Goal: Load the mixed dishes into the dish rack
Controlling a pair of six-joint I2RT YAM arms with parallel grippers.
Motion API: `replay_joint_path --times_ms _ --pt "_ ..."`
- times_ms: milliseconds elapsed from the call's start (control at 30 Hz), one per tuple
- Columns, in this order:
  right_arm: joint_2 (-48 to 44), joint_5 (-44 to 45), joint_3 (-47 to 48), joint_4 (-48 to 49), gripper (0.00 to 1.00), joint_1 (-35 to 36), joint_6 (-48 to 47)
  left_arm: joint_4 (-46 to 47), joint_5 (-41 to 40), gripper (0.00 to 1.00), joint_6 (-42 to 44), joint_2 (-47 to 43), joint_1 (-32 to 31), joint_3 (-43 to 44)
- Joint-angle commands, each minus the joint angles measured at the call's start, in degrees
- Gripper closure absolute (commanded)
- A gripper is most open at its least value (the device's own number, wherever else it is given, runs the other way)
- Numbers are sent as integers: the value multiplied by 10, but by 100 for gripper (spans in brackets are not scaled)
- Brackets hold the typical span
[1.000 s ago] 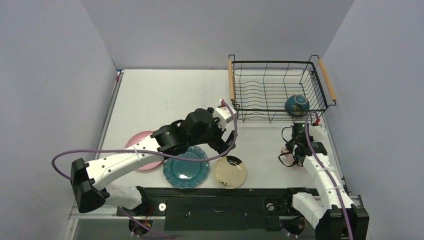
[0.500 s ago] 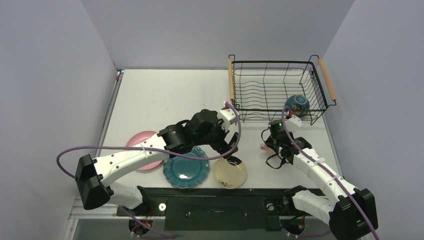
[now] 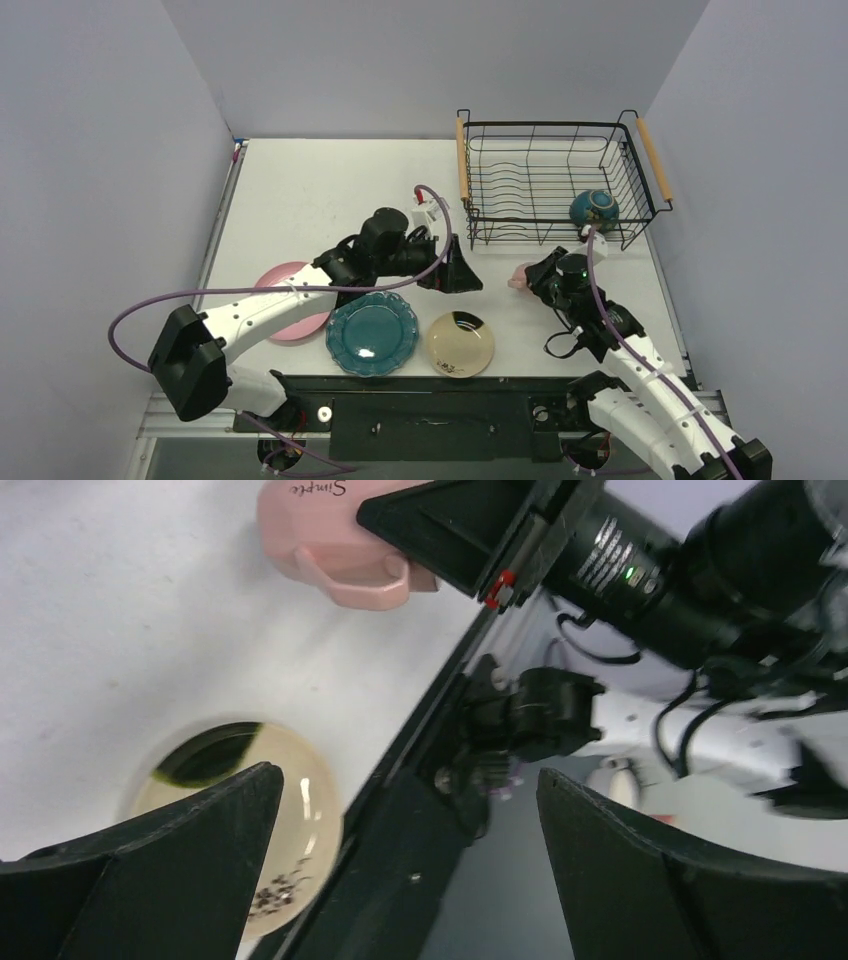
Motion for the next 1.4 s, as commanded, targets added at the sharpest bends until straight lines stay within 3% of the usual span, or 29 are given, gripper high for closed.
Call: replay_joint_path --times_ms 0,133,233,267,400,567,733,1033,1200,1367 --pt "-71 -47 -44 173 100 4 -13 292 136 0 -304 -4 45 -82" --pt "-114 -94 -94 286 100 12 6 524 151 0 -542 36 49 -164" --pt "-141 -110 -130 358 100 25 20 703 125 6 -720 97 28 -212" --pt "-151 -112 -135 377 100 33 21 766 111 7 -743 109 22 -222" --pt "-177 -113 -158 417 100 57 17 841 83 11 -814 169 -24 -219" --pt "-224 -97 -182 438 100 82 9 860 44 25 -820 200 -54 -218" --pt "-250 -96 -187 426 100 91 3 821 26 36 -797 191 -52 -220" --pt "-287 -109 -181 403 100 97 -10 727 19 47 -749 166 -35 -225" --pt "-278 -124 -177 412 100 102 -12 734 25 58 -749 174 -24 -218" --pt "-258 -134 -168 419 100 111 -25 705 33 60 -727 161 -23 -207"
